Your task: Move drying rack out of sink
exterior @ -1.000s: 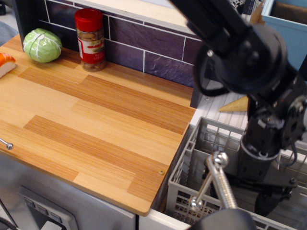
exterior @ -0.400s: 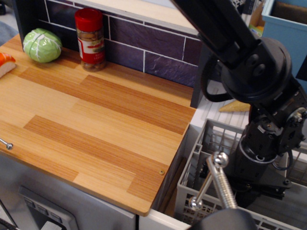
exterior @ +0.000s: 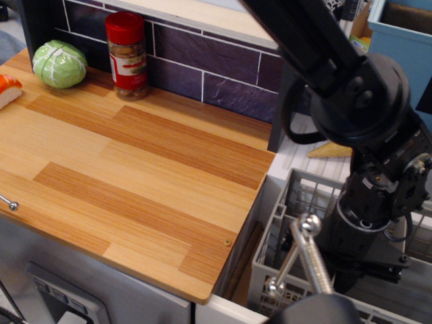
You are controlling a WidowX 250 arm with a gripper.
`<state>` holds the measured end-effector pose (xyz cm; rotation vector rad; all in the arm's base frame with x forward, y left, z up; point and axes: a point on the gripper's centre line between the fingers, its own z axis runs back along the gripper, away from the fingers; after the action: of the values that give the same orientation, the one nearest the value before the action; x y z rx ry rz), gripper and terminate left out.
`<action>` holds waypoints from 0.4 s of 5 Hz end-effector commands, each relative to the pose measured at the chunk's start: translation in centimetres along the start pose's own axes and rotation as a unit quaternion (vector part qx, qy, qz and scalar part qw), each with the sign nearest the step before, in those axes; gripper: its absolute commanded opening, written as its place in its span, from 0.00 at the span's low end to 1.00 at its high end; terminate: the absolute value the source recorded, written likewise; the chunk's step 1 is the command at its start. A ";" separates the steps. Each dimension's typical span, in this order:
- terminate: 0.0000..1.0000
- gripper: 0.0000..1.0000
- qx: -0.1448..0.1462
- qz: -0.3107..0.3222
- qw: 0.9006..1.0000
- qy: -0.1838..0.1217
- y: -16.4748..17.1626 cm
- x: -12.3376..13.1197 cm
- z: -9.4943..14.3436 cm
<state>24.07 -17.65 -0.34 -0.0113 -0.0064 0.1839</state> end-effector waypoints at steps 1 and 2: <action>0.00 0.00 -0.069 -0.017 0.995 -0.065 1.3 0.9 8.6; 0.00 0.00 -0.080 -0.032 0.993 -0.077 2.8 1.7 12.5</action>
<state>24.03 -13.37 10.21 -0.1050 -0.0862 0.1175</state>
